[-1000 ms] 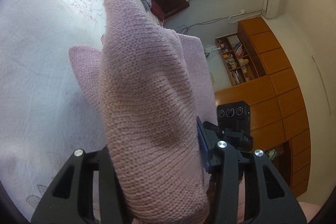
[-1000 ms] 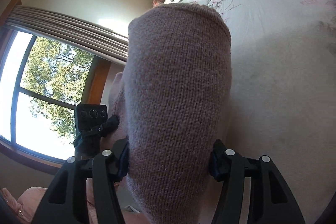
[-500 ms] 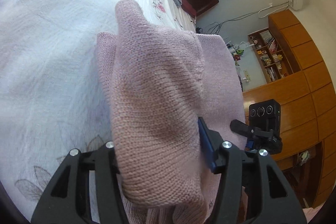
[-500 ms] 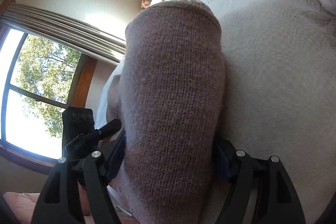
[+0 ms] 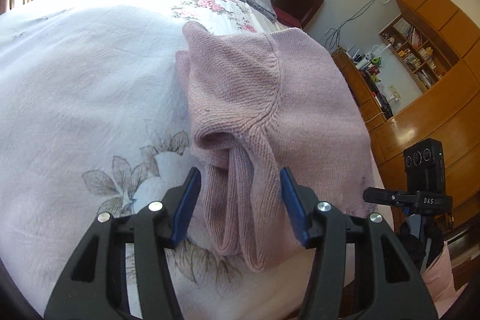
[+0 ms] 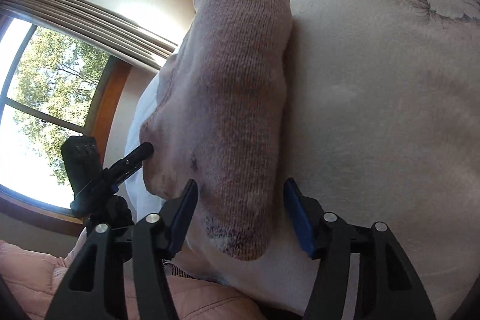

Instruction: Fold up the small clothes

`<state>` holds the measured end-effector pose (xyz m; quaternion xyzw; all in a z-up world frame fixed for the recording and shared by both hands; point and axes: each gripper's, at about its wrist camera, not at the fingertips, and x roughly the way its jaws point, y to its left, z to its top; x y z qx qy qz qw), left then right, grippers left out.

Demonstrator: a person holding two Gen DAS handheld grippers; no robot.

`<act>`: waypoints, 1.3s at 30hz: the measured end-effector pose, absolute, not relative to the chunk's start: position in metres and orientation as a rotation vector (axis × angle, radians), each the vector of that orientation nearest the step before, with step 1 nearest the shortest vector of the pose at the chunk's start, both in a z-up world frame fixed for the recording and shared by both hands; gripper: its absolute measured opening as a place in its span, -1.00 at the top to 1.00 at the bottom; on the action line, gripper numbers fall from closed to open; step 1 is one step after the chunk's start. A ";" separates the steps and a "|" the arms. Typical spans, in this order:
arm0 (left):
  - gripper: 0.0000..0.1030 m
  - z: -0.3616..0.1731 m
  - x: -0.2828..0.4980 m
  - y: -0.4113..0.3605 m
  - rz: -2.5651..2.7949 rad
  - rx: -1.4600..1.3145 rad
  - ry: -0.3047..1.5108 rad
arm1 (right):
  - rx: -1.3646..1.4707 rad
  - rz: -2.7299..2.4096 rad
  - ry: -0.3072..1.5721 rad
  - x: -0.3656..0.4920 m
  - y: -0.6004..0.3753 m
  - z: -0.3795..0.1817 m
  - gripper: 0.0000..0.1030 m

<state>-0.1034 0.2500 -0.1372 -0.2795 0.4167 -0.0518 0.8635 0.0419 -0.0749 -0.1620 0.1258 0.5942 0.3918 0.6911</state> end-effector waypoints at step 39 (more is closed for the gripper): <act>-0.73 -0.032 -0.151 0.228 0.109 -0.312 0.814 | -0.187 0.266 0.965 -0.045 -0.020 -0.029 -0.93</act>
